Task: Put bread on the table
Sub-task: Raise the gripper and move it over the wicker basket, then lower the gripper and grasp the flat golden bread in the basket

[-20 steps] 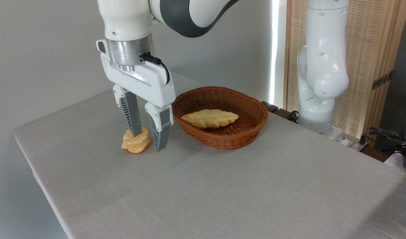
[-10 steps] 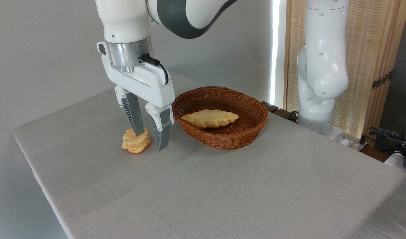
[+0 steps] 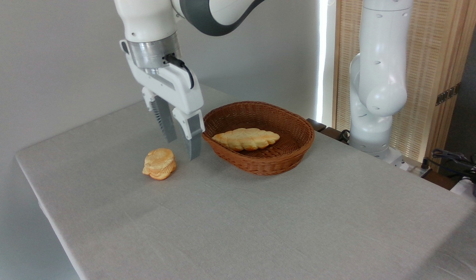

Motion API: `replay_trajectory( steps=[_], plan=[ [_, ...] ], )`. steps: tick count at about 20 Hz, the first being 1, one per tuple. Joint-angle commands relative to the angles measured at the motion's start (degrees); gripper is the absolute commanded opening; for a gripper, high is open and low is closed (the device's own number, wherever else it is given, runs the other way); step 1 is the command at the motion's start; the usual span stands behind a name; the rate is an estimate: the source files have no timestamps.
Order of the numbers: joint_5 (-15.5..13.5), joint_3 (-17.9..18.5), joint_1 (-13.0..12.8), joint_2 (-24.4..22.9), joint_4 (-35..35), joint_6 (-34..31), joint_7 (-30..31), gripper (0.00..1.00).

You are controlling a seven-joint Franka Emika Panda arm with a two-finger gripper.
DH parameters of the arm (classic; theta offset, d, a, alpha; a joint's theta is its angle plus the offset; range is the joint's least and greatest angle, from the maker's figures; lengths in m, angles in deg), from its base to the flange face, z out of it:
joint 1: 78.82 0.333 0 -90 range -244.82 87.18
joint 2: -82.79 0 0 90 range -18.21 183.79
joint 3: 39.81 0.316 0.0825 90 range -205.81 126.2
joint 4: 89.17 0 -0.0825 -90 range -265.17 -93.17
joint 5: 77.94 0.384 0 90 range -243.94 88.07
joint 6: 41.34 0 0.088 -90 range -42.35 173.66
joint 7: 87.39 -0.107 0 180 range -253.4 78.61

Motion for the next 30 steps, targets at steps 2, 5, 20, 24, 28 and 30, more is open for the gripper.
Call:
replay_trajectory(
  steps=[2,5,20,24,28,30],
  plan=[
    [-0.54,-2.06,-0.12,-7.14,-5.70,-4.38,-7.02,1.00],
    [-0.36,-3.29,-0.20,-10.39,-8.42,-8.08,-13.53,1.00],
    [4.47,-19.02,0.50,-17.08,-25.56,-1.33,-14.87,1.00],
    [5.61,-20.52,0.59,-16.99,-28.81,1.57,-15.04,1.00],
    [6.41,-21.31,0.59,-16.55,-30.32,3.51,-15.04,1.00],
    [6.41,-21.40,0.59,-16.12,-30.41,3.51,-15.04,1.00]
  ],
)
